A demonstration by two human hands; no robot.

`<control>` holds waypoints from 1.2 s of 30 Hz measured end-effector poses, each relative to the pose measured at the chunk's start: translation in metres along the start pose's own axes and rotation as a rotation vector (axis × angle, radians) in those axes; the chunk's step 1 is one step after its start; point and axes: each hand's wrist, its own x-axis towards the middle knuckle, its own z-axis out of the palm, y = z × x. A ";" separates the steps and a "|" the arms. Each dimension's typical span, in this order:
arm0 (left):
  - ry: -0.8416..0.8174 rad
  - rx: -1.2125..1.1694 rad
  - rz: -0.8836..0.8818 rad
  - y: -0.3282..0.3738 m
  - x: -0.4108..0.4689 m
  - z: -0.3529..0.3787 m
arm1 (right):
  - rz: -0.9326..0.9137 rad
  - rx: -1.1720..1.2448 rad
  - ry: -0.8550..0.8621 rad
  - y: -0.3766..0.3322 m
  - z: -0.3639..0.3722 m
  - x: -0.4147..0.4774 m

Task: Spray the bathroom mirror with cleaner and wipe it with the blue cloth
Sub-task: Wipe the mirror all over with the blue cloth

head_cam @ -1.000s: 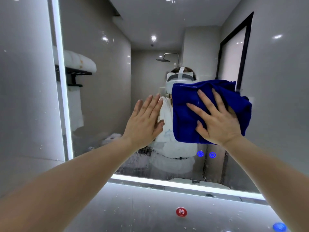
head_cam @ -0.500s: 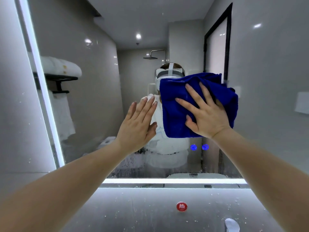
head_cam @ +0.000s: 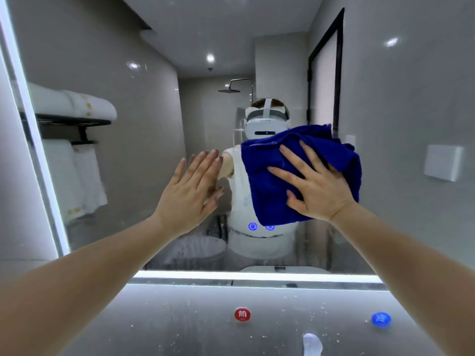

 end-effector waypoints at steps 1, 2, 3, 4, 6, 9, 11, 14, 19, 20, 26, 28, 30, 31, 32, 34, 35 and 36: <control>0.009 -0.006 -0.008 0.009 0.004 -0.003 | -0.007 0.003 -0.008 0.009 -0.001 -0.008; 0.014 -0.010 -0.014 0.018 0.008 -0.006 | -0.018 0.006 -0.014 0.019 -0.003 -0.015; 0.017 -0.010 -0.013 0.027 0.013 -0.008 | -0.029 0.006 -0.020 0.029 -0.005 -0.021; 0.017 -0.008 -0.009 0.036 0.018 -0.010 | -0.041 0.008 -0.028 0.040 -0.007 -0.028; 0.020 -0.017 -0.010 0.055 0.029 -0.014 | -0.062 0.000 -0.045 0.062 -0.009 -0.043; 0.039 -0.034 -0.034 0.087 0.046 -0.015 | -0.063 -0.005 -0.061 0.094 -0.014 -0.065; 0.039 -0.034 -0.025 0.112 0.058 -0.014 | -0.048 -0.006 -0.077 0.116 -0.019 -0.079; 0.009 -0.052 -0.024 0.151 0.079 -0.011 | -0.033 -0.016 -0.096 0.147 -0.024 -0.099; -0.017 -0.097 -0.032 0.211 0.113 -0.005 | 0.001 -0.050 -0.109 0.196 -0.032 -0.129; -0.013 -0.105 -0.028 0.221 0.118 -0.004 | 0.032 -0.054 -0.107 0.205 -0.034 -0.135; 0.088 -0.162 0.022 0.281 0.152 0.003 | 0.297 -0.030 -0.099 0.261 -0.047 -0.180; 0.118 -0.177 0.029 0.296 0.163 0.005 | 0.315 -0.020 -0.084 0.269 -0.046 -0.187; 0.138 -0.168 0.012 0.308 0.172 0.006 | 0.307 -0.022 -0.066 0.272 -0.043 -0.188; 0.141 -0.157 -0.001 0.311 0.175 0.007 | 0.306 -0.022 -0.060 0.272 -0.042 -0.188; 0.142 -0.144 -0.011 0.313 0.176 0.008 | 0.307 -0.022 -0.055 0.272 -0.041 -0.188; 0.148 -0.117 -0.003 0.312 0.176 0.010 | 0.304 -0.024 -0.044 0.272 -0.040 -0.189; 0.152 -0.110 0.007 0.310 0.176 0.010 | 0.304 -0.026 -0.039 0.273 -0.040 -0.189; 0.152 -0.112 0.016 0.309 0.176 0.010 | 0.306 -0.027 -0.033 0.273 -0.039 -0.190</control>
